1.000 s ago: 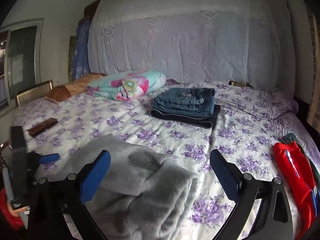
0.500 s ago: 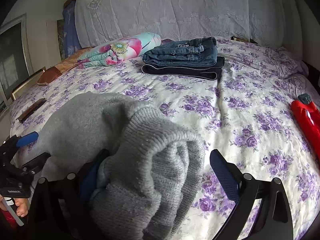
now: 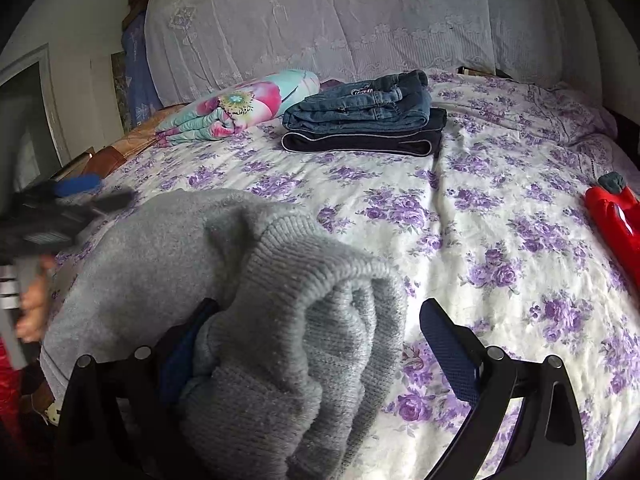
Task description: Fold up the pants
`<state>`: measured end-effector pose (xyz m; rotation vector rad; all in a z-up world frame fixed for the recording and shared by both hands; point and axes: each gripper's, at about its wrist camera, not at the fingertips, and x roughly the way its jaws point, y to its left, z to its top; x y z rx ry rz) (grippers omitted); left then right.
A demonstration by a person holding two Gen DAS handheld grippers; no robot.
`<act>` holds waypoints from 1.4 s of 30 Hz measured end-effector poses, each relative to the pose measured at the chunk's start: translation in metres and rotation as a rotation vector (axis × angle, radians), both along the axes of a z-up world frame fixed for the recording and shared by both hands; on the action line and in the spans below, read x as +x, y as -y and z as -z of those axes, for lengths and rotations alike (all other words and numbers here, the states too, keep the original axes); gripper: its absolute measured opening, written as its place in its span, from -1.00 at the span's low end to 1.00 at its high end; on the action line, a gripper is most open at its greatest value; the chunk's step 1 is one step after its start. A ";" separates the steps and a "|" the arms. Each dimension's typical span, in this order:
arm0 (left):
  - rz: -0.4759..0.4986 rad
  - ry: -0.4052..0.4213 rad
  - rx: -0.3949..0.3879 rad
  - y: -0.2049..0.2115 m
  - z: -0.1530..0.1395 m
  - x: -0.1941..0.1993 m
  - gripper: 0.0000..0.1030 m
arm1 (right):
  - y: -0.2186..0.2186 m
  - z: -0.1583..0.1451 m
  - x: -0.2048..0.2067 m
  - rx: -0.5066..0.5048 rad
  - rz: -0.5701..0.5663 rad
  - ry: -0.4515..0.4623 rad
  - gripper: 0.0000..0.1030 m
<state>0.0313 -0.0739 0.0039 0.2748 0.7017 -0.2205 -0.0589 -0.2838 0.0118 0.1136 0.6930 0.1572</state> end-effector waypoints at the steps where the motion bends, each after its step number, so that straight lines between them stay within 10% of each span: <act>1: 0.008 -0.067 0.005 0.004 0.019 0.015 0.92 | 0.000 0.000 0.000 0.002 0.001 0.001 0.93; 6: 0.062 -0.317 -0.415 -0.047 0.056 0.052 0.92 | 0.002 0.001 0.001 0.018 -0.004 -0.005 0.93; 11: 0.077 -0.284 -0.421 -0.049 0.056 0.047 0.92 | -0.021 -0.025 -0.029 -0.115 0.089 0.134 0.93; 15: 0.077 -0.286 -0.438 -0.051 0.057 0.045 0.92 | -0.075 -0.065 -0.070 -0.203 -0.075 0.339 0.93; 23: 0.080 -0.282 -0.451 -0.054 0.057 0.044 0.92 | -0.136 -0.016 -0.045 -0.332 -0.254 0.103 0.89; 31: 0.096 -0.277 -0.476 -0.056 0.057 0.039 0.92 | -0.113 -0.001 -0.087 -0.257 -0.251 0.195 0.89; 38: 0.085 -0.280 -0.496 -0.059 0.057 0.041 0.92 | -0.089 -0.082 -0.082 -0.216 -0.171 0.350 0.89; 42: 0.085 -0.280 -0.500 -0.059 0.057 0.041 0.92 | -0.070 -0.090 -0.029 -0.229 -0.059 0.267 0.89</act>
